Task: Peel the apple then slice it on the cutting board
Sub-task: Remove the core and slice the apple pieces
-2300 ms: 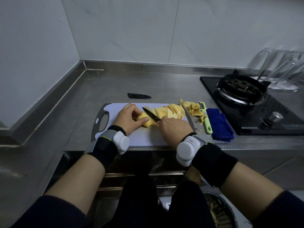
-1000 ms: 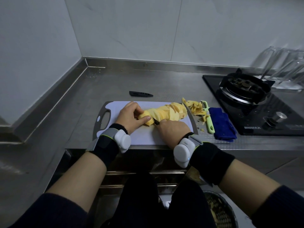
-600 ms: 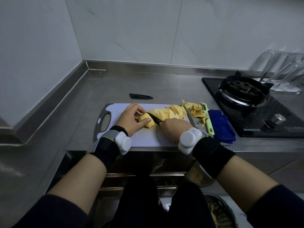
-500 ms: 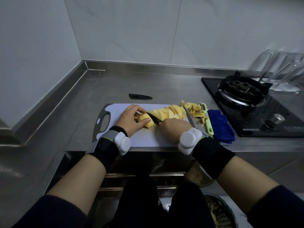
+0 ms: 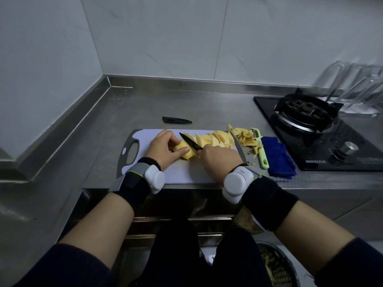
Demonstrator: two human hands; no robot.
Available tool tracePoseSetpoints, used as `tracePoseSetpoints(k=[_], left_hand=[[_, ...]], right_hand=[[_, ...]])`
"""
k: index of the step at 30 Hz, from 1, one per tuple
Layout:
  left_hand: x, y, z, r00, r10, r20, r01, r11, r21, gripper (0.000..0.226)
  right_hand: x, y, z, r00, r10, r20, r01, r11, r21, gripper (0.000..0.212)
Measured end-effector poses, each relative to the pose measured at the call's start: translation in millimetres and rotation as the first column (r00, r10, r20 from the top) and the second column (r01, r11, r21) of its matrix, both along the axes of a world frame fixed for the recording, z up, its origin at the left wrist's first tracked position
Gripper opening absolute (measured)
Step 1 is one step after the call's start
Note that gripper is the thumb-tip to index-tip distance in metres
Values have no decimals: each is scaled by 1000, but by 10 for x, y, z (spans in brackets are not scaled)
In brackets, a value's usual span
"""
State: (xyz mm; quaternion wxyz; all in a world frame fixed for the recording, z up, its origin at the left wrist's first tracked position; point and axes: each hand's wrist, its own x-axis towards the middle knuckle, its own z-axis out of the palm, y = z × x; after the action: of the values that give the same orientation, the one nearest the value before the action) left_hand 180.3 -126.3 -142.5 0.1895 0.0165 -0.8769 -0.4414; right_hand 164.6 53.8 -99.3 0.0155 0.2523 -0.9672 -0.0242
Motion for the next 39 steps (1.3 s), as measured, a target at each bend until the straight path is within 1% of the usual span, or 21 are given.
tracePoseSetpoints(k=[5, 8, 10, 14, 20, 27, 39], left_hand=[[1, 3, -1, 1000, -5, -13, 5, 1000, -5, 31], [-3, -1, -4, 1000, -8, -9, 8, 1000, -4, 31], [-5, -6, -7, 1000, -13, -10, 13, 1000, -7, 32], [-10, -16, -3, 1000, -9, -10, 9, 1000, -3, 31], [-6, 1, -2, 1000, -18, -10, 18, 1000, -6, 31], [-3, -11, -4, 1000, -15, -2, 15, 1000, 9, 32], [-17, -18, 0, 1000, -17, -4, 17, 1000, 0, 33]], right_hand=[[36, -5, 0, 999, 8, -41, -7, 1000, 16, 32], [23, -23, 8, 1000, 13, -8, -13, 998, 55, 24], [7, -33, 4, 1000, 12, 14, -12, 998, 63, 23], [19, -32, -16, 1000, 27, 12, -28, 994, 106, 20], [20, -42, 6, 998, 19, 53, -26, 991, 134, 22], [43, -37, 18, 998, 41, 37, -46, 984, 171, 20], [-5, -109, -84, 996, 27, 89, -42, 983, 179, 22]])
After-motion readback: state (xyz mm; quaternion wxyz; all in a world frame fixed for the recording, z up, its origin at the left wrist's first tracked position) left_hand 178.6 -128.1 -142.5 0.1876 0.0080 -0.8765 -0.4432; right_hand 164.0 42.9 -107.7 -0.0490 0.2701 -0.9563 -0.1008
